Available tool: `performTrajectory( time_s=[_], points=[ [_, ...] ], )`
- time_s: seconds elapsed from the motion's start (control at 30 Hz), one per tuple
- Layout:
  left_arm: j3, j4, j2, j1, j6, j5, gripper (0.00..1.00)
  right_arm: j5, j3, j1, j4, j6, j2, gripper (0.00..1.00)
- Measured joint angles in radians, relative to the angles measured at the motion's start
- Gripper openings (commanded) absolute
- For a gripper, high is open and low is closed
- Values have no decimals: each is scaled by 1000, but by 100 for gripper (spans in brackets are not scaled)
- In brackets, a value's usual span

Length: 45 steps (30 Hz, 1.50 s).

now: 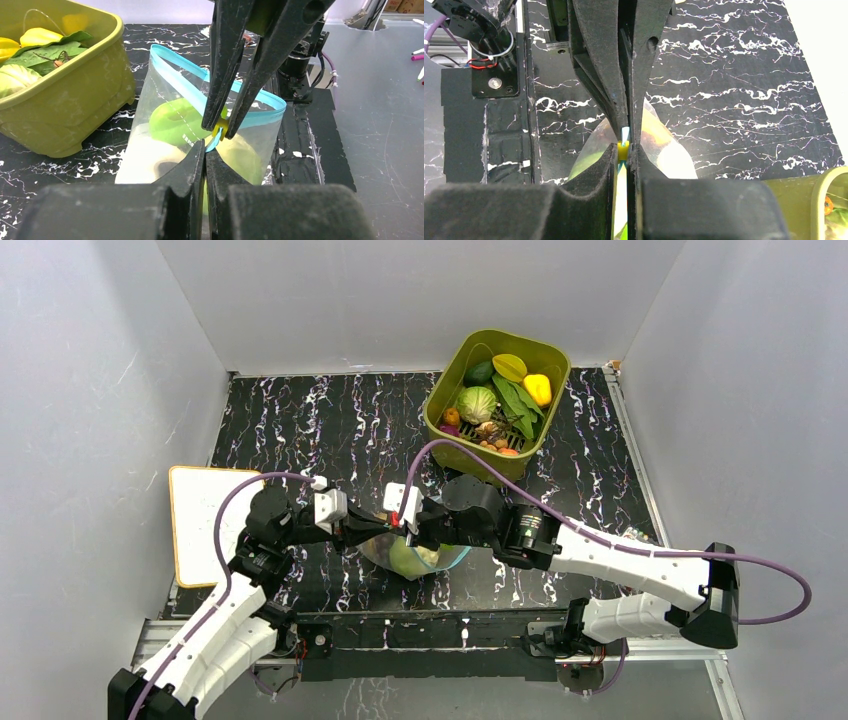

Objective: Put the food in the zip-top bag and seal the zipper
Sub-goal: Zip the zipper food storage bag at the center of the board.

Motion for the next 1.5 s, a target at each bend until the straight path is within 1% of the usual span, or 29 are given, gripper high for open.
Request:
performTrajectory(
  time_s=[0.4, 0.7, 1.1, 1.13, 1.17, 1.33, 1.43, 1.47, 1.5],
  points=[
    [-16, 24, -58, -3, -42, 5, 0, 13, -18, 0, -3, 40, -39, 0],
    [-31, 59, -57, -6, -81, -13, 0, 20, -55, -13, 11, 77, -60, 0],
    [-34, 103, -57, -7, -105, -38, 0, 14, -66, -35, -7, 87, -87, 0],
    [-34, 104, -57, -7, -105, -39, 4, 12, -66, -36, -10, 87, -89, 0],
    [-34, 103, -57, -7, -103, -40, 11, 7, -66, -37, -13, 89, -90, 0],
    [-17, 78, -35, -5, -70, -36, 33, -31, -78, -46, -24, 97, -99, 0],
    [7, 74, 21, -5, -59, 0, 37, -54, -78, -47, -24, 100, -95, 0],
    [7, 74, 37, -5, -58, 19, 36, -59, -78, -48, -22, 100, -88, 0],
    [7, 74, 47, -5, -58, 35, 33, -63, -78, -47, -22, 101, -82, 0]
  ],
)
